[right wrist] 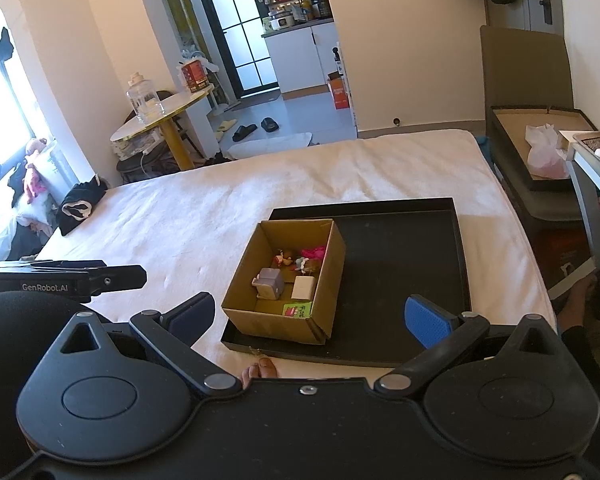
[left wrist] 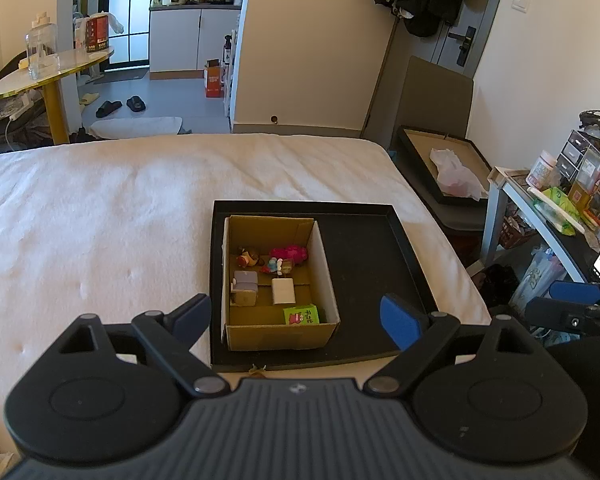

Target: Organize rigid objects

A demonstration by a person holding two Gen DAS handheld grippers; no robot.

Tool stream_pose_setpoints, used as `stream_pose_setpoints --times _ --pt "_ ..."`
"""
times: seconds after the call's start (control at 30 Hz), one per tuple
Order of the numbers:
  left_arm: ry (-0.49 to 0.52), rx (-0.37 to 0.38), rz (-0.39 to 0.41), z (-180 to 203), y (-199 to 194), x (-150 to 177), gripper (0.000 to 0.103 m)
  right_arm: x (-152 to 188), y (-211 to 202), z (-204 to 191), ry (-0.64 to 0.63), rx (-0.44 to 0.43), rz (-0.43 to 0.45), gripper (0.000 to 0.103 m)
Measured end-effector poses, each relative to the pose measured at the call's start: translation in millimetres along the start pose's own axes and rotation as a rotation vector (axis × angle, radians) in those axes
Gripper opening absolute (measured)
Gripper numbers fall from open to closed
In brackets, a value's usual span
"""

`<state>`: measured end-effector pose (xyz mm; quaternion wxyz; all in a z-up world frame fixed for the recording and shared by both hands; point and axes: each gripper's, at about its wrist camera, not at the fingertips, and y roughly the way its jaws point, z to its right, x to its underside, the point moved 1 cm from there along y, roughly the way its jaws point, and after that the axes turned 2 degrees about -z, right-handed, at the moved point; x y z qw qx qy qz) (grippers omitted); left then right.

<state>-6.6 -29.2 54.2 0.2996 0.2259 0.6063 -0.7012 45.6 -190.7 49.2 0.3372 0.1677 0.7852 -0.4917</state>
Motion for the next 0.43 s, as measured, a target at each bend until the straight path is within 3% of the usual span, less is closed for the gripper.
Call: stream_pose_setpoints --times 0.43 --pt "0.002 -0.005 0.01 1.6 -2.0 0.5 0.091 1.9 1.4 1.0 0.008 0.005 -0.003 0.103"
